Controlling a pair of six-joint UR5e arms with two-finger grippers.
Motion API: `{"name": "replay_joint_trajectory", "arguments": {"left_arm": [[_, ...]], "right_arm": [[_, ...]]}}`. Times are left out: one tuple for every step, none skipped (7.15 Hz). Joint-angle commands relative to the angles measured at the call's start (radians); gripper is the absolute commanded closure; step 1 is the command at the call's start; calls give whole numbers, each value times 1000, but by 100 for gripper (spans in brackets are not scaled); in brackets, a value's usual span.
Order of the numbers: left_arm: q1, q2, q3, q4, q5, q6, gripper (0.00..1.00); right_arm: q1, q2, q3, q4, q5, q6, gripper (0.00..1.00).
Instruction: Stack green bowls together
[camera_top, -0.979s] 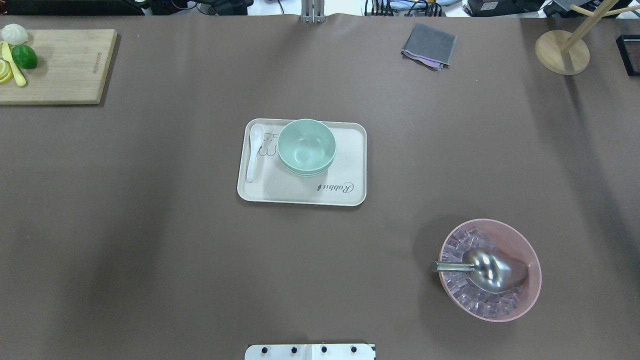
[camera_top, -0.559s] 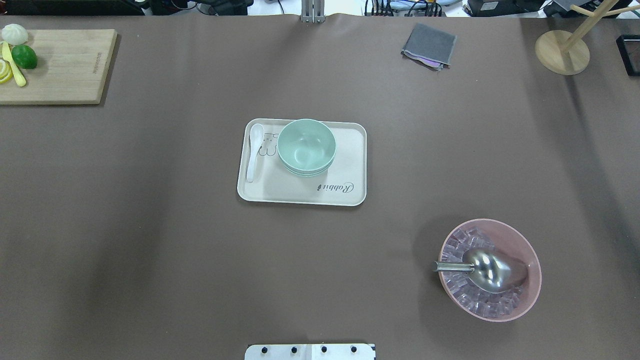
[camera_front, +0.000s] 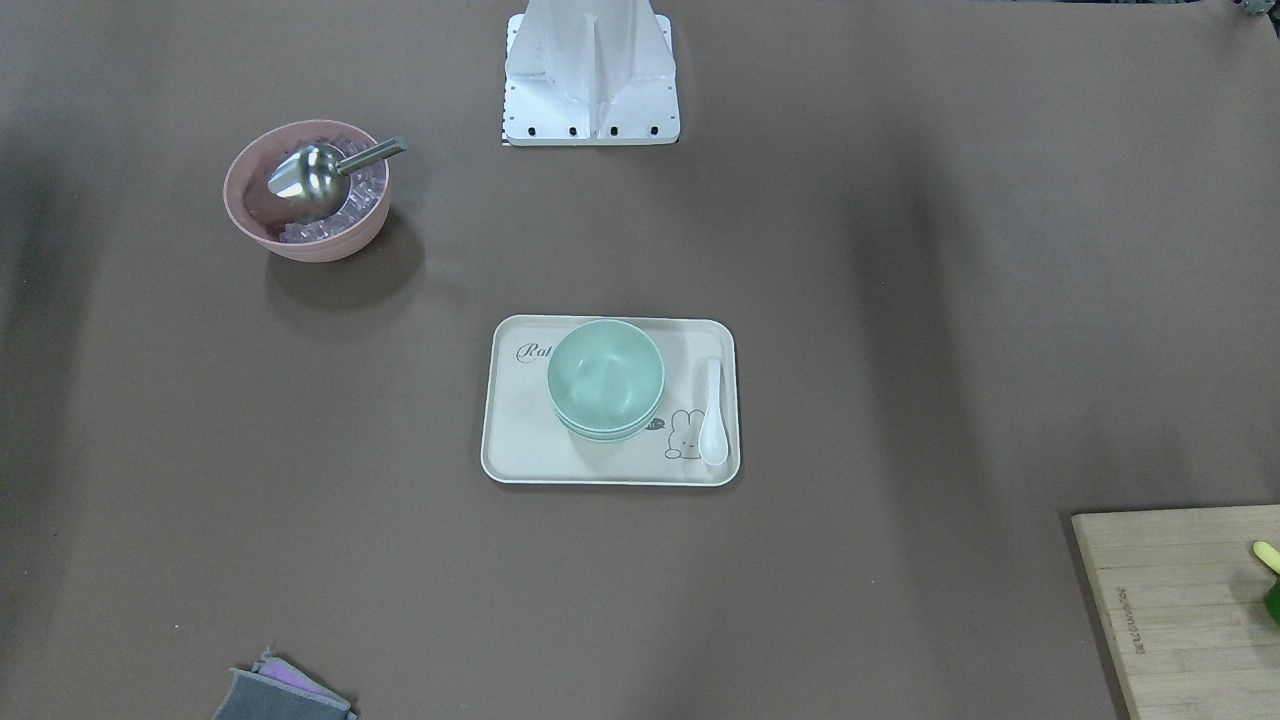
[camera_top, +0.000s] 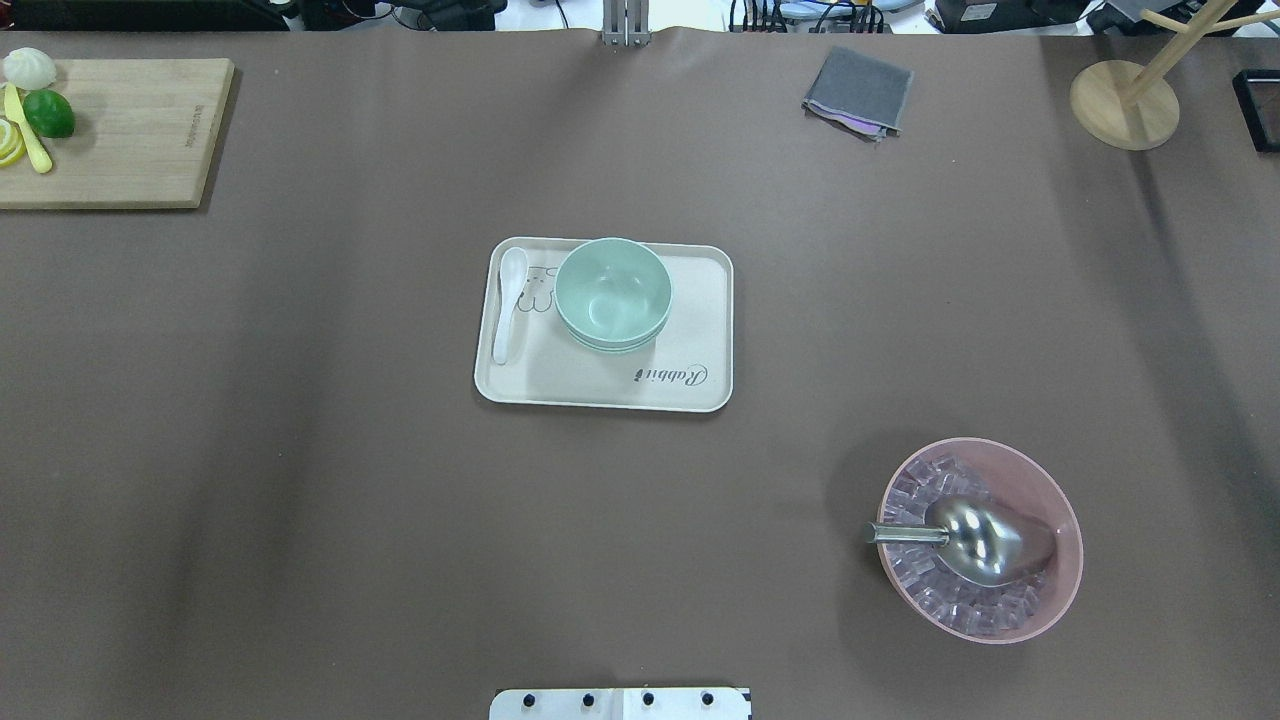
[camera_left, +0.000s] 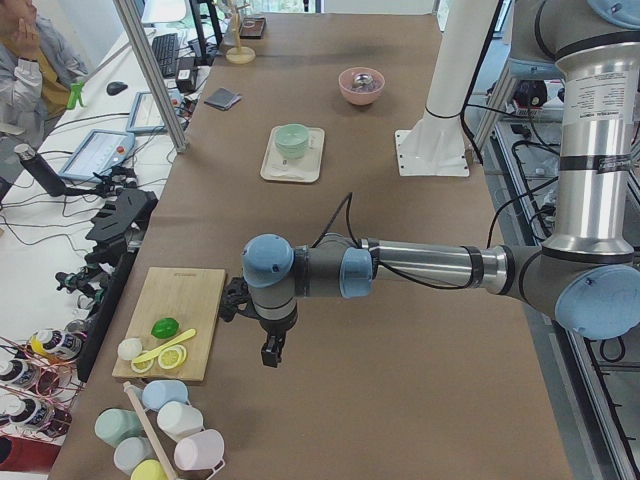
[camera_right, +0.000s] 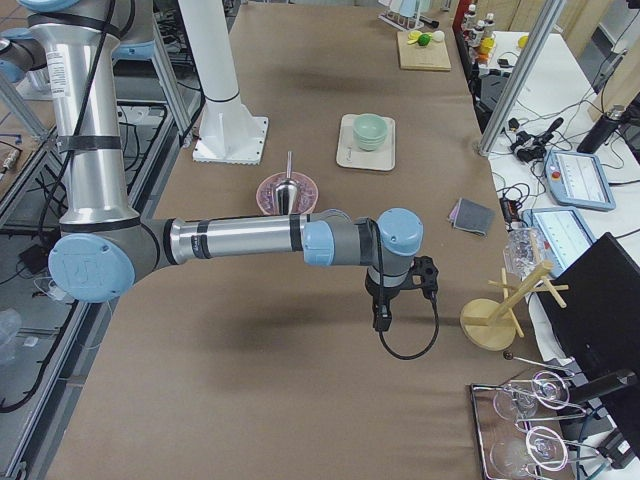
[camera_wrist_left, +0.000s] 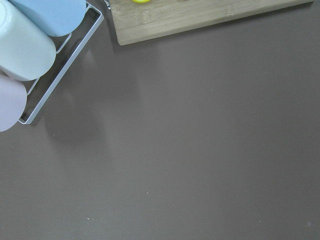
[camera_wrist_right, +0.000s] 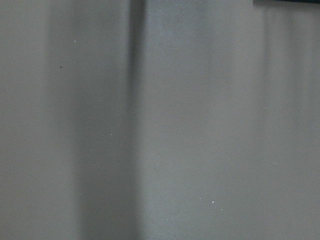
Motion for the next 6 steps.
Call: {"name": "replay_joint_trajectory", "arguments": {"left_arm": [[1,19,15,-14,0,0,1],[1,11,17,-14,-2,-4,1],[-1,12,11,-13,-28,-8,1],[-1,20,24,-2,-98,-17,1],[1,17,14,-10,-118,-149,1],[1,19,-3,-25,-108,-216,1]], "right_arm": [[0,-13,6,2,4,14,0],[0,-10,2,2,2,16,0],[0,-8,22,1,4,14,0],[0,-11,23,1,2,14,0],[0,-13,23,1,-2,14,0],[1,-13,23,1,-7,14,0]]}}
